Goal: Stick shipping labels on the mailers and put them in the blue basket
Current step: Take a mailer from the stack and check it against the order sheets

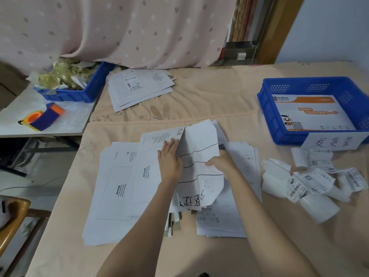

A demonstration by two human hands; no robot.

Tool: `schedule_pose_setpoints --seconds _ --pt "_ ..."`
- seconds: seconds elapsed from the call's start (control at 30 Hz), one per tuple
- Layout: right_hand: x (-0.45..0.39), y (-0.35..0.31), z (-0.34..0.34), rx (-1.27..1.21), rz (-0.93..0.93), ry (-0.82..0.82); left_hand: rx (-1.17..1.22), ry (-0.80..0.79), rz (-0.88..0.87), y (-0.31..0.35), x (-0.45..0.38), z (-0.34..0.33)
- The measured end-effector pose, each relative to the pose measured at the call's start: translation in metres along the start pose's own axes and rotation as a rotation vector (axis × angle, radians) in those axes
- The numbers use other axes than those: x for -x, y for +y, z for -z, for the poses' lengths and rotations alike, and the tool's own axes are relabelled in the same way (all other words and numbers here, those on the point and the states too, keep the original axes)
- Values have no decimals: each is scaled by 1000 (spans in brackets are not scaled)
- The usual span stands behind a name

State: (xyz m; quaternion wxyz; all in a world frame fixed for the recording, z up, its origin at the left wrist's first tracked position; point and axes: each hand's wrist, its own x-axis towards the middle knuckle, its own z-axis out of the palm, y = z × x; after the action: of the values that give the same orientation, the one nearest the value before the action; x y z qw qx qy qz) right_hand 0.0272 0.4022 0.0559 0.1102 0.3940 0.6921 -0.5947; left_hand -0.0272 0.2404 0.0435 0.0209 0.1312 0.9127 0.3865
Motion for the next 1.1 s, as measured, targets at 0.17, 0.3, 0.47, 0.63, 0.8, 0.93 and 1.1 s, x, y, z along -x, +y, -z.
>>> schedule_pose_setpoints --seconds 0.17,0.3,0.47,0.63,0.8,0.93,1.1 --pt "1 -4 -14 14 41 -11 20 11 4 2 1 0" --pt "6 -7 -19 229 120 -45 21 38 -9 5 -2 1" --pt "10 -12 -8 437 99 100 25 20 2 1 -3 6" --pt "9 -14 -4 180 0 78 38 -18 -17 2 -2 7" --pt "10 -10 -10 335 164 258 15 -53 -21 3 -5 7" --pt "12 -13 -14 284 197 268 24 -57 -12 6 -8 7" --pt "10 -16 -16 93 -43 -49 97 -47 18 12 -9 3"
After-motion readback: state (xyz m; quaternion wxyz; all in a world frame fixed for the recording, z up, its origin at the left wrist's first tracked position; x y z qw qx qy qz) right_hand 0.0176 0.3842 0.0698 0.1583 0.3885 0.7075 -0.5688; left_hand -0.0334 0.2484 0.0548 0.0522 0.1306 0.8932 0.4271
